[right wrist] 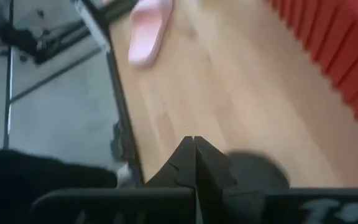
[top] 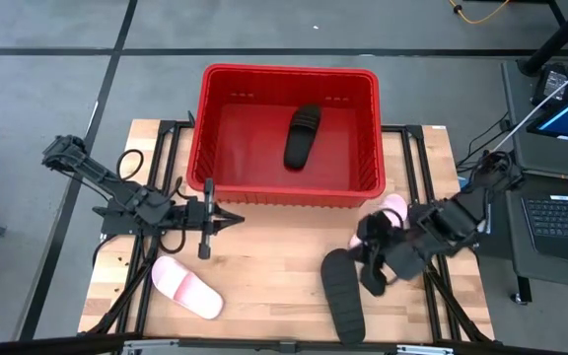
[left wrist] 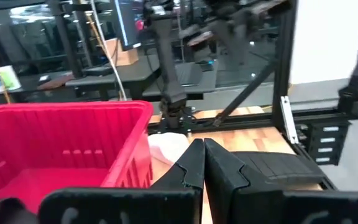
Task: Pick and place slides into bin
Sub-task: Put the black slide into the red bin
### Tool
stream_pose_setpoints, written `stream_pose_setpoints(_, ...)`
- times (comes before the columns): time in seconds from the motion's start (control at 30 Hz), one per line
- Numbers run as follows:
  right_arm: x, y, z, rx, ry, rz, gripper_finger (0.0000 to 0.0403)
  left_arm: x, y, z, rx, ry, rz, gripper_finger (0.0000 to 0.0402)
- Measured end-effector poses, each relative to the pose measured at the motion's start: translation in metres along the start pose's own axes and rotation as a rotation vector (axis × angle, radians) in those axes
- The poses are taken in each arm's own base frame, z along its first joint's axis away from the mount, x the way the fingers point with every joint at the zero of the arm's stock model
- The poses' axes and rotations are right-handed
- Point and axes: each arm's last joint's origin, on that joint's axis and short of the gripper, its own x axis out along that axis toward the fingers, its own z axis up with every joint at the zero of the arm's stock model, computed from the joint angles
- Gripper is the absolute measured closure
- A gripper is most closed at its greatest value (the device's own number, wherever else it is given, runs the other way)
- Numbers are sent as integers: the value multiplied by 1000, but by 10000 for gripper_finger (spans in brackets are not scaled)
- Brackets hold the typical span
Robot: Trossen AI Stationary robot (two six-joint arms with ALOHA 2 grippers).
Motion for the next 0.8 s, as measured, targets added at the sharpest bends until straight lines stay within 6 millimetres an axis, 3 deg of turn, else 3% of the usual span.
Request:
stream_pose_setpoints(0.2,-17,16,-30,39,78,23,400,3,0,2,-45,-24,9,400)
stream_pose_setpoints(0.37,-25,26,-55,94,41,-5,400,7,-2,0,-43,-30,9,399)
stream_pose_setpoints(0.63,-13,39,-78,100,55,-33,399,11,-5,-2,-44,-22,0,399)
stream_pose_setpoints(0.8,-3,44,-93,216,85,-94,399,11,-5,-2,-58,-27,-1,400)
